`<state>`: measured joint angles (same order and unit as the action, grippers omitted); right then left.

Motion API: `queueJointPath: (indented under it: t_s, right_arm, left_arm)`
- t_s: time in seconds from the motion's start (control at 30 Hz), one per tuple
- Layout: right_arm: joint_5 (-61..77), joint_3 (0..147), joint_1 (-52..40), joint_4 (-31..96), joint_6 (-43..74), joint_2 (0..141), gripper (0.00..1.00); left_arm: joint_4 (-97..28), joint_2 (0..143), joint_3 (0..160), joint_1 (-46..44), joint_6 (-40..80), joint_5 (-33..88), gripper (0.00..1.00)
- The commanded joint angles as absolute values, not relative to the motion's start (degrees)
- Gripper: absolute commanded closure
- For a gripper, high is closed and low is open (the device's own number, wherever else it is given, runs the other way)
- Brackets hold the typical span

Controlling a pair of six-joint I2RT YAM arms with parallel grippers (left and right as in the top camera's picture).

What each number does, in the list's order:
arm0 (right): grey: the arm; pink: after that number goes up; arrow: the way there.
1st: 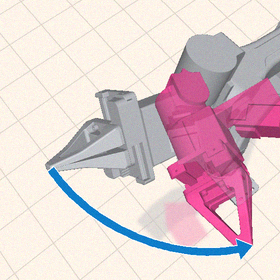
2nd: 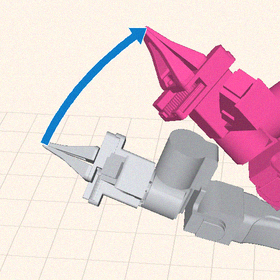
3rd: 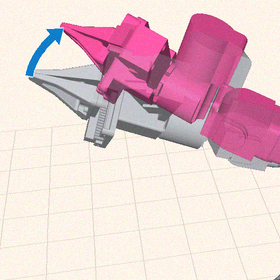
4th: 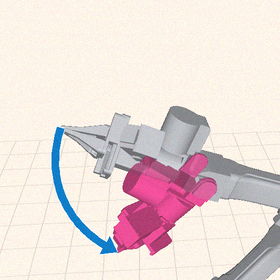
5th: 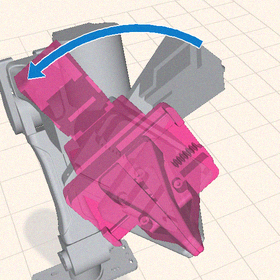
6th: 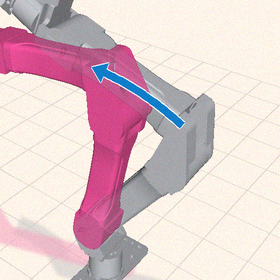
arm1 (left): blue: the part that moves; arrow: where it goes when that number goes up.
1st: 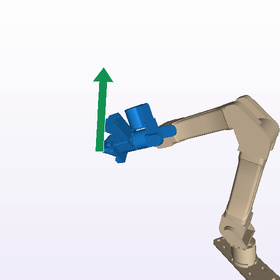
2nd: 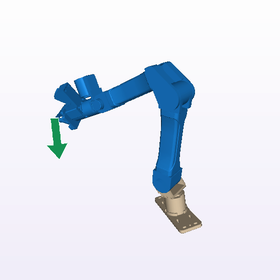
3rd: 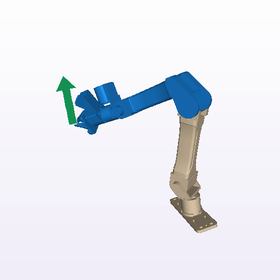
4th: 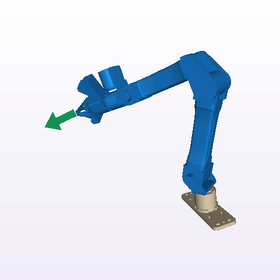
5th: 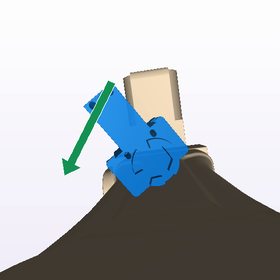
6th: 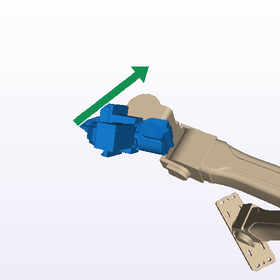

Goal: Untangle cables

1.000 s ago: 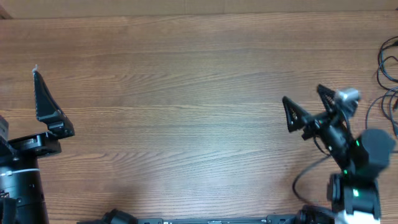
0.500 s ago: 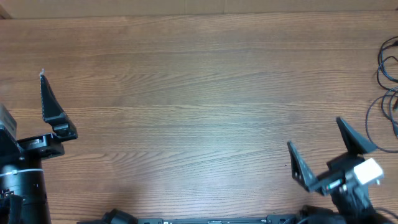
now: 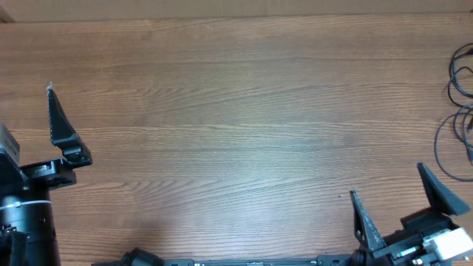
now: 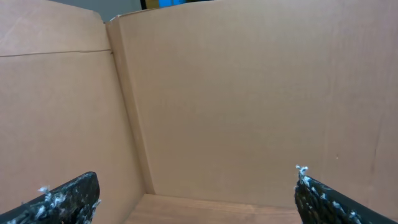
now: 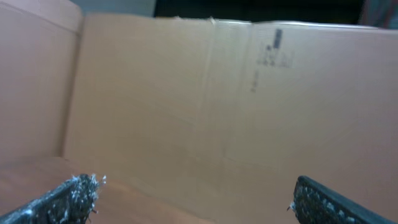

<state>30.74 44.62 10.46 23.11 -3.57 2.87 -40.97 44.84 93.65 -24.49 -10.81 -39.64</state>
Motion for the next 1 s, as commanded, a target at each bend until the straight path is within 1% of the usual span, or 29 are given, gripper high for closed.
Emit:
queueJointPath:
  t_s: [0.0, 0.2, 0.47, 0.7, 0.83, 0.97]
  right_arm:
    - [25.2, 46.6, 10.3, 24.2, -6.5, 2.3, 0.00]
    - [24.9, 46.6, 10.3, 24.6, -6.5, 2.4, 0.00]
    - [25.3, 46.5, 10.3, 31.0, -6.8, 2.4, 0.00]
    - [23.4, 46.5, 10.3, 33.6, -7.4, 2.4, 0.00]
    - [23.4, 46.5, 10.3, 38.7, -7.4, 2.4, 0.00]
    - [23.4, 46.5, 10.3, 47.6, -7.4, 2.4, 0.00]
  left_arm:
    - [-40.8, 44.9, 93.6, -24.6, -10.0, -39.4, 0.00]
    - [-40.1, 44.9, 93.6, -24.6, -10.0, -39.4, 0.00]
    - [-40.1, 44.9, 93.6, -24.6, -10.0, -39.4, 0.00]
    - [-40.0, 44.9, 93.6, -24.6, -10.0, -39.3, 0.00]
    - [-40.1, 44.9, 93.6, -24.6, -10.0, -39.4, 0.00]
    - [-40.1, 44.9, 93.6, -24.6, -10.0, -39.4, 0.00]
